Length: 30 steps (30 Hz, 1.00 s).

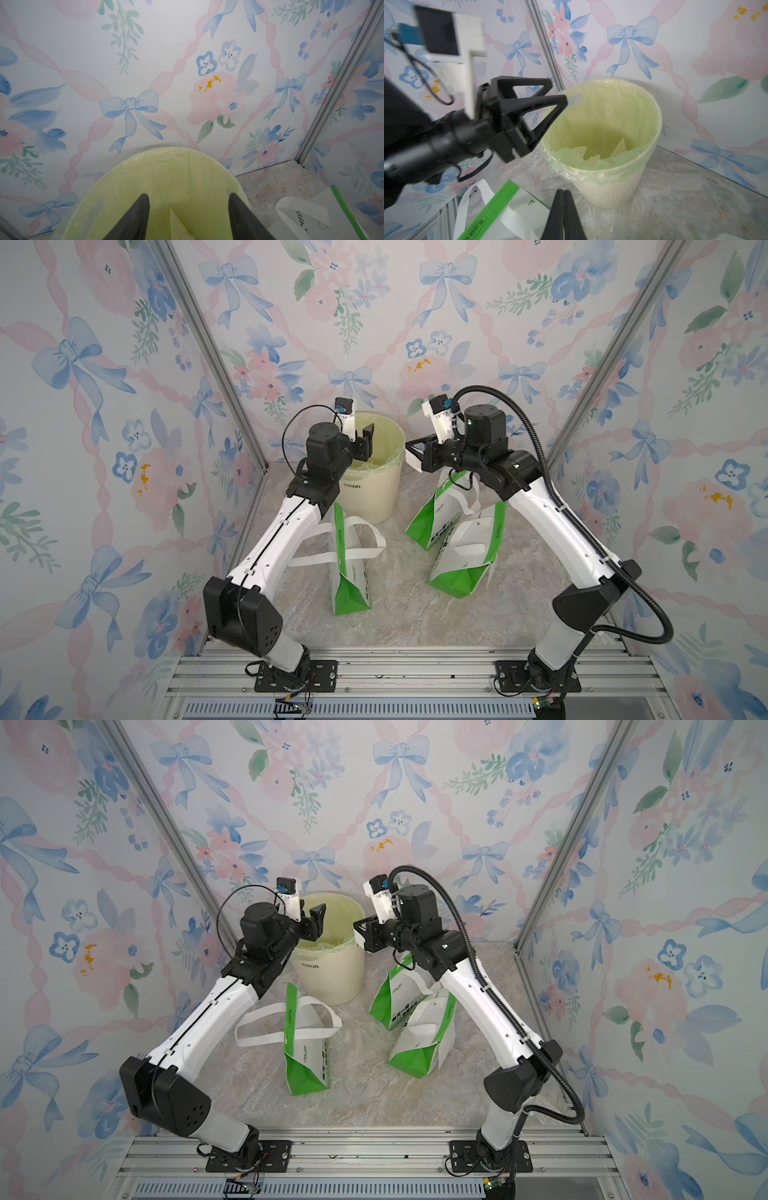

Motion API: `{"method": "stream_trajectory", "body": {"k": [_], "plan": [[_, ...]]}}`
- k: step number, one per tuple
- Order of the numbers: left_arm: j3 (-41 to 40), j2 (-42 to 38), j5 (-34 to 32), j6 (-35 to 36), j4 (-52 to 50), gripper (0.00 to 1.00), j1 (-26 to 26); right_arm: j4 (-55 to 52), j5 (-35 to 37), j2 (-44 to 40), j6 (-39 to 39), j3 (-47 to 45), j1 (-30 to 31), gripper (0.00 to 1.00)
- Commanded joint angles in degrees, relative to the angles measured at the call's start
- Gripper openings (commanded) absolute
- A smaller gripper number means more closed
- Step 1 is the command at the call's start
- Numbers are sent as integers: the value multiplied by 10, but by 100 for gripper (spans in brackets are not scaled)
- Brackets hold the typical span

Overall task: Shred takeout receipts and throw away
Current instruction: Place the takeout receipt in the trash bin.

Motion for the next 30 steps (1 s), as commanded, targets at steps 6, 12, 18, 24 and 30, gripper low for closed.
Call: {"method": "stream_trajectory", "body": {"k": [6,12,18,24,30], "plan": [[-172,-235,-10,-55,-7,66,8,89,22,181,20,185,17,0],[-232,-323,36,-109,-26,64,7,115,50,252,10,219,19,10],[-238,-341,101,-107,-37,65,5,42,48,237,-57,245,17,45],[-210,-307,147,-65,-37,63,-42,-38,47,137,-82,206,7,50],[-178,-243,136,11,-36,61,-190,-138,64,-46,-94,55,-26,51]]}}
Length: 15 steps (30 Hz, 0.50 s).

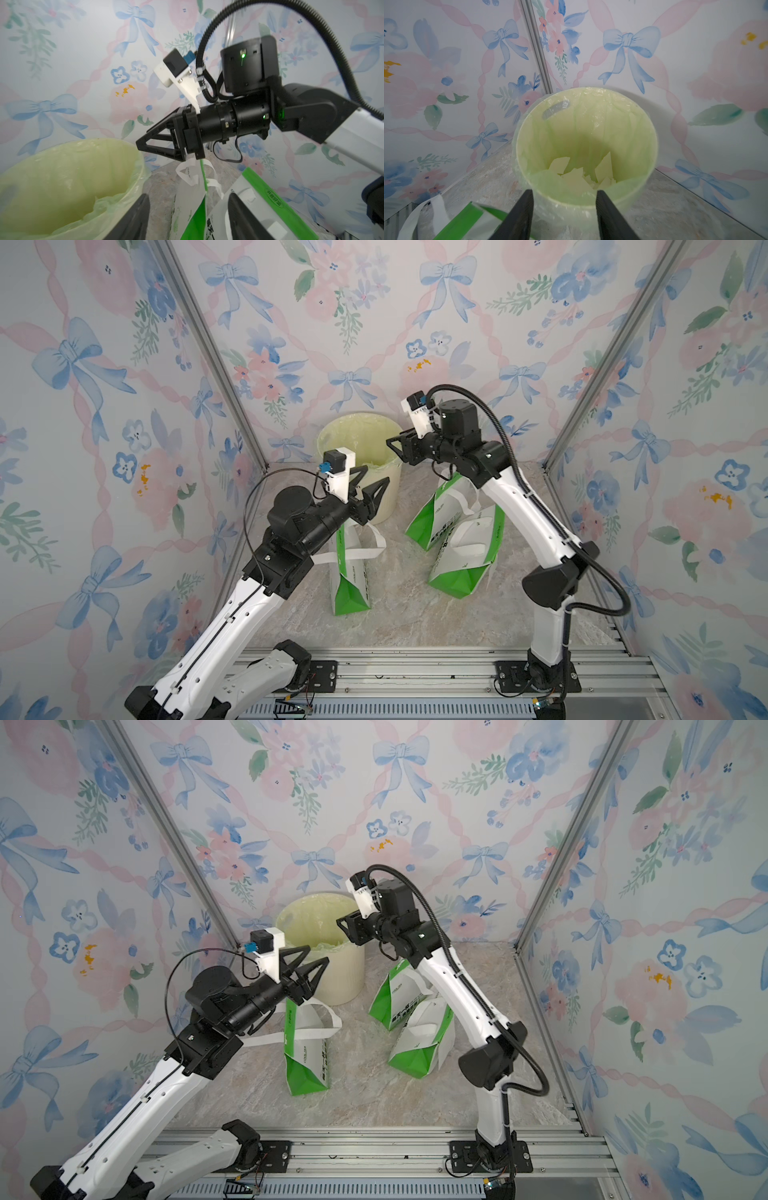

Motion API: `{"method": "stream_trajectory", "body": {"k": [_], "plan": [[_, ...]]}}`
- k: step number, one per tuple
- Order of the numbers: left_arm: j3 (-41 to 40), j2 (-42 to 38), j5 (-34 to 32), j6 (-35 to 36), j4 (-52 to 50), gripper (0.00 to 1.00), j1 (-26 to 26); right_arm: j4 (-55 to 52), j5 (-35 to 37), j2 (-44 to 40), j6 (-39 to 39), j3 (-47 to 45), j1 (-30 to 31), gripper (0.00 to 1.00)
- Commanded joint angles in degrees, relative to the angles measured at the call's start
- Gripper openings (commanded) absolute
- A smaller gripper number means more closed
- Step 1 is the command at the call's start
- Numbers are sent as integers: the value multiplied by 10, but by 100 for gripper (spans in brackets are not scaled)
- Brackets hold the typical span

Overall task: Shred takeout receipts and throw away
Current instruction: Place the takeout receipt in the trash bin, then pick up the takeout bag from the center of the board.

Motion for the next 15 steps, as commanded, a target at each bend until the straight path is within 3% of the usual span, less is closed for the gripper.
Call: {"method": "stream_trajectory", "body": {"k": [1,7,11,15], "plan": [[20,35,11,69,-1,61,-77,-82,23,-124,-13,-74,-29,51],[11,101,-14,162,5,59,-232,-132,54,-310,8,-258,-72,51],[-9,139,-49,220,10,58,-307,-141,69,-407,26,-362,-99,53],[-78,149,-85,243,77,60,-342,-172,87,-472,34,-415,-123,53]]}}
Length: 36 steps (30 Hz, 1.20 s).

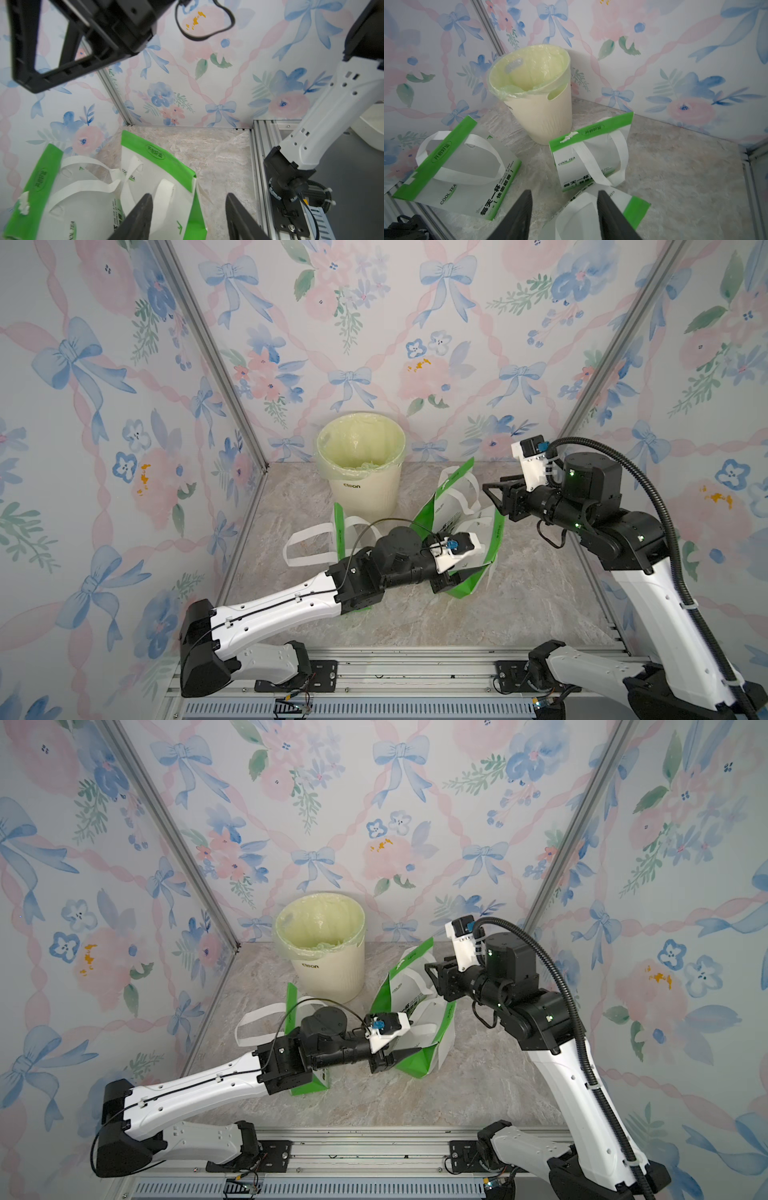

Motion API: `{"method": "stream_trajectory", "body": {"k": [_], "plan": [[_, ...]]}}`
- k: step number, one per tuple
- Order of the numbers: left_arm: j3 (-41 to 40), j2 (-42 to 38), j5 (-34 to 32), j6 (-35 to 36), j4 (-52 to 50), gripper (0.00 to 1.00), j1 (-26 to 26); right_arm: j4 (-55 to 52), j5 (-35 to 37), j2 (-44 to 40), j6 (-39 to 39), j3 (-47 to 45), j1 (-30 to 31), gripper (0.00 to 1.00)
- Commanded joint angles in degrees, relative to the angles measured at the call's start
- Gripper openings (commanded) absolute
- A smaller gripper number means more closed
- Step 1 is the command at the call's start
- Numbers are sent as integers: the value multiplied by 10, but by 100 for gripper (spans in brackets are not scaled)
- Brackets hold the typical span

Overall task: Shred takeout receipts and throw away
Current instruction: Pick up the takeout bag from the center of the board.

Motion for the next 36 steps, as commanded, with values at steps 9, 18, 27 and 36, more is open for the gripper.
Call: {"method": "stream_trajectory", "body": {"k": [9,18,27,36], "plan": [[-123,44,-106,49,190,65,-32,-76,22,-89,29,-66,-55,53],[-103,114,-182,86,244,52,-32,-168,-15,-66,42,-41,-70,53],[-87,177,-208,69,320,44,-28,-201,10,-86,51,-66,-78,57],[-73,202,-195,27,353,12,-15,-231,9,-79,24,-39,-103,58]]}}
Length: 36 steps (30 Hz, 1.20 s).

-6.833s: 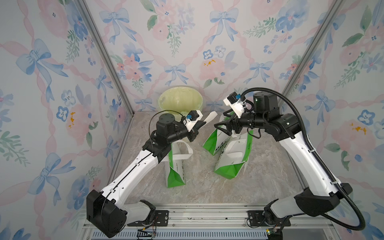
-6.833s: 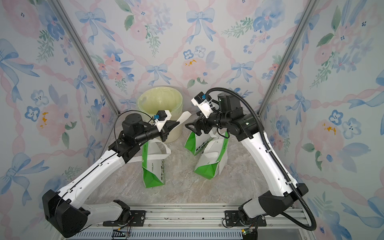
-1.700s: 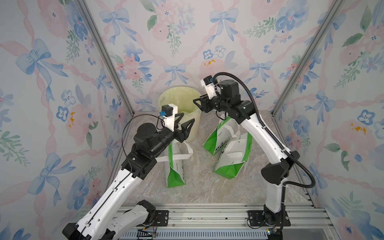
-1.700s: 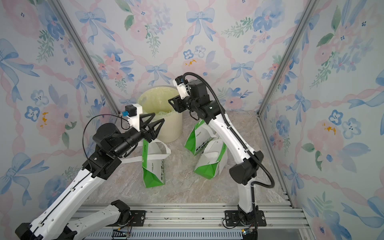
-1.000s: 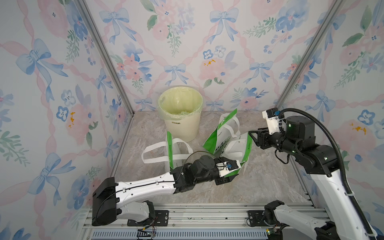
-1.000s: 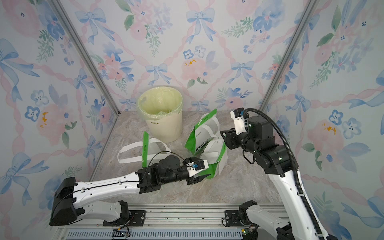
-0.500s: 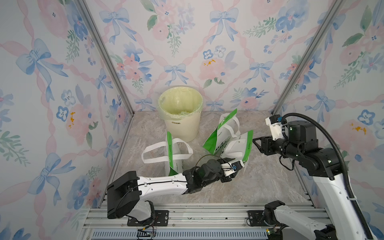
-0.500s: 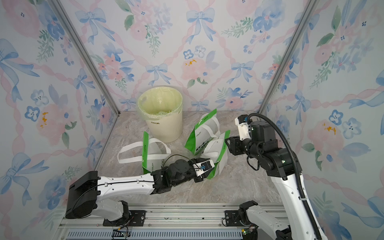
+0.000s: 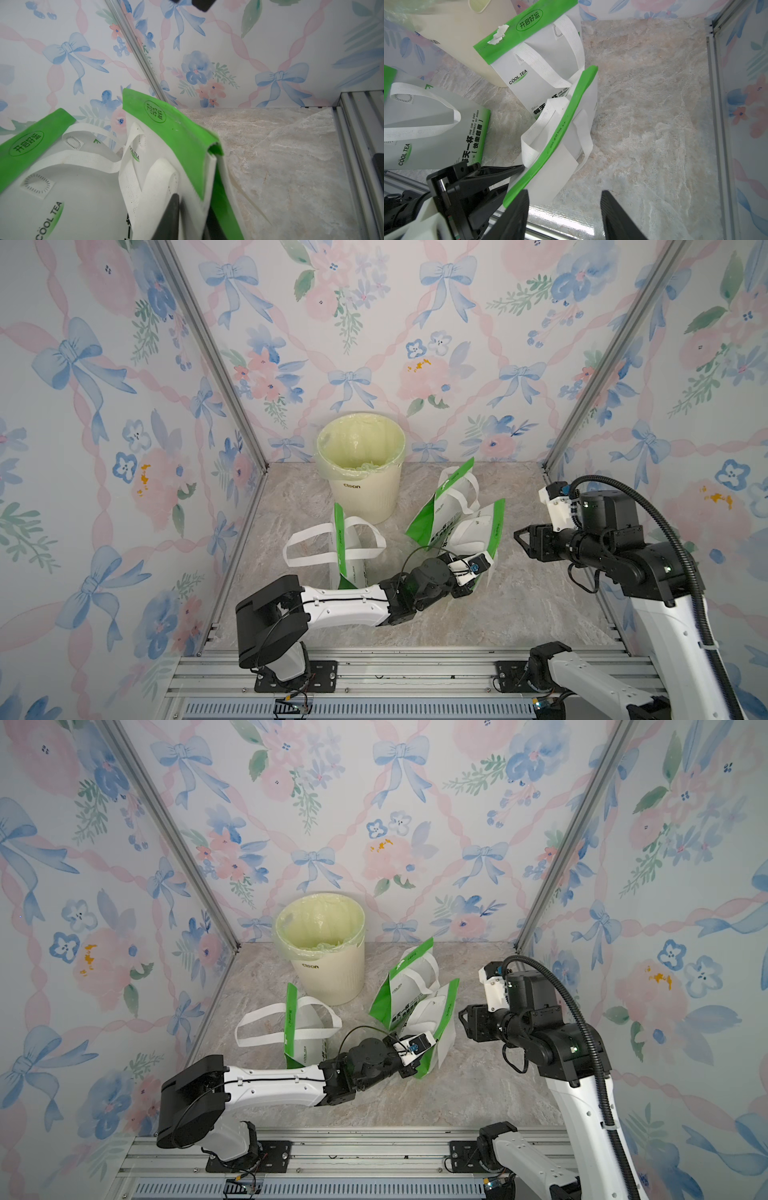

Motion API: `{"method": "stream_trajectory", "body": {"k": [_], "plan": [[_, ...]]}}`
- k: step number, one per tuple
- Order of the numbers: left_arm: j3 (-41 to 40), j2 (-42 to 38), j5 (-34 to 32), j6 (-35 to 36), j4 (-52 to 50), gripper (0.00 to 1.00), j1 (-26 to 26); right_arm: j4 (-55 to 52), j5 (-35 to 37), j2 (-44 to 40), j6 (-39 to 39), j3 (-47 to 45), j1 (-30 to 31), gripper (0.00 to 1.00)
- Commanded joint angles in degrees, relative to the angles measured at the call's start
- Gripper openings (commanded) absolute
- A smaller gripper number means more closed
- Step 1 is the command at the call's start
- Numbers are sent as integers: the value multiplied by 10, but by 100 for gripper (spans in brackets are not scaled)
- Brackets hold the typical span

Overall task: Shred takeout receipts and throw away
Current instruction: Pick up the takeout bag from the center of the board.

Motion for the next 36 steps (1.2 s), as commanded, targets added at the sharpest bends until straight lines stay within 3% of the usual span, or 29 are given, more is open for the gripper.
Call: {"method": "stream_trajectory", "body": {"k": [1,3,7,15,21,30,36], "plan": [[21,16,11,-33,34,7,12,-18,6,1,-19,19,-6,58],[25,20,16,-47,39,0,16,-11,6,1,-33,20,-6,58],[31,15,30,-98,40,0,26,48,-14,0,-90,8,4,58],[16,-23,40,-252,39,0,42,72,41,-5,-304,-47,151,68],[6,-34,46,-300,38,0,52,84,58,-74,-397,-151,166,75],[4,-37,57,-330,38,0,53,204,46,-173,-443,-331,171,84],[1,-49,55,-343,39,0,53,309,63,-180,-442,-402,171,87]]}}
